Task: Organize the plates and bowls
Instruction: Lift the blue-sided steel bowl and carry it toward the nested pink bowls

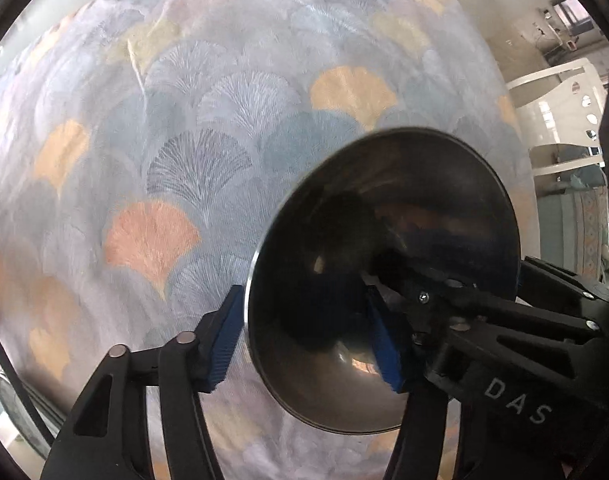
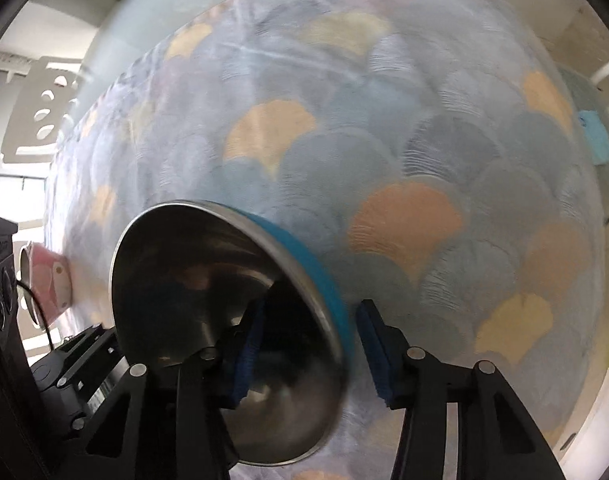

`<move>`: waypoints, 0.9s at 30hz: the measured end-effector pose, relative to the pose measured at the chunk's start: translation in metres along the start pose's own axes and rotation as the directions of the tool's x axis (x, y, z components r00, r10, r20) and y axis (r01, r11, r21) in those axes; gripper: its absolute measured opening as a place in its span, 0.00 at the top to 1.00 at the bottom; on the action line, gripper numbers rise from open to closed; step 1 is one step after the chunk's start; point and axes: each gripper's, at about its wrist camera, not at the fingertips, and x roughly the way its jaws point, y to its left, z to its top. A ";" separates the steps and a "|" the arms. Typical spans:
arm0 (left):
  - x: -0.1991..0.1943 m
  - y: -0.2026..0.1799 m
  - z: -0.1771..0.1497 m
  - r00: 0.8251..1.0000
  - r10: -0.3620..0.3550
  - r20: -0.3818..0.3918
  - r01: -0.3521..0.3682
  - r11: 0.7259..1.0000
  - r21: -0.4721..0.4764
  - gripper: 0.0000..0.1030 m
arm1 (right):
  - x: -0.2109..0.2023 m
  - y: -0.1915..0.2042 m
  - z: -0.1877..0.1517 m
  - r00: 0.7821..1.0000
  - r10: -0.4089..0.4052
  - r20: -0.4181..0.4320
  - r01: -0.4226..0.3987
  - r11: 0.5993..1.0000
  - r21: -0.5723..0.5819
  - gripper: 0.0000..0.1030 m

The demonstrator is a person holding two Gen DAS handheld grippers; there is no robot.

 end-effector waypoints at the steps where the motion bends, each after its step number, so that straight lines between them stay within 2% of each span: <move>1: 0.000 0.001 0.000 1.000 -0.005 0.002 0.005 1.000 -0.004 0.50 | 0.000 0.001 0.000 1.000 -0.001 0.000 0.001 1.000 -0.007 0.56; 2: -0.001 0.003 0.000 1.000 -0.009 0.003 0.009 1.000 -0.008 0.51 | -0.001 0.002 0.001 1.000 0.005 -0.003 -0.005 1.000 -0.012 0.60; 10: -0.008 0.006 -0.001 1.000 -0.027 0.007 0.027 1.000 0.008 0.58 | -0.001 0.010 0.004 1.000 0.027 -0.009 -0.028 0.999 -0.022 0.61; 15: -0.005 0.000 -0.008 1.000 -0.019 0.013 0.019 1.000 0.025 0.59 | 0.004 0.017 0.001 0.999 0.031 -0.017 -0.032 0.999 -0.030 0.62; 27: -0.015 0.010 -0.013 0.999 -0.035 0.026 0.035 0.999 -0.006 0.58 | 0.008 0.045 0.001 0.999 0.040 -0.018 -0.041 0.997 -0.058 0.62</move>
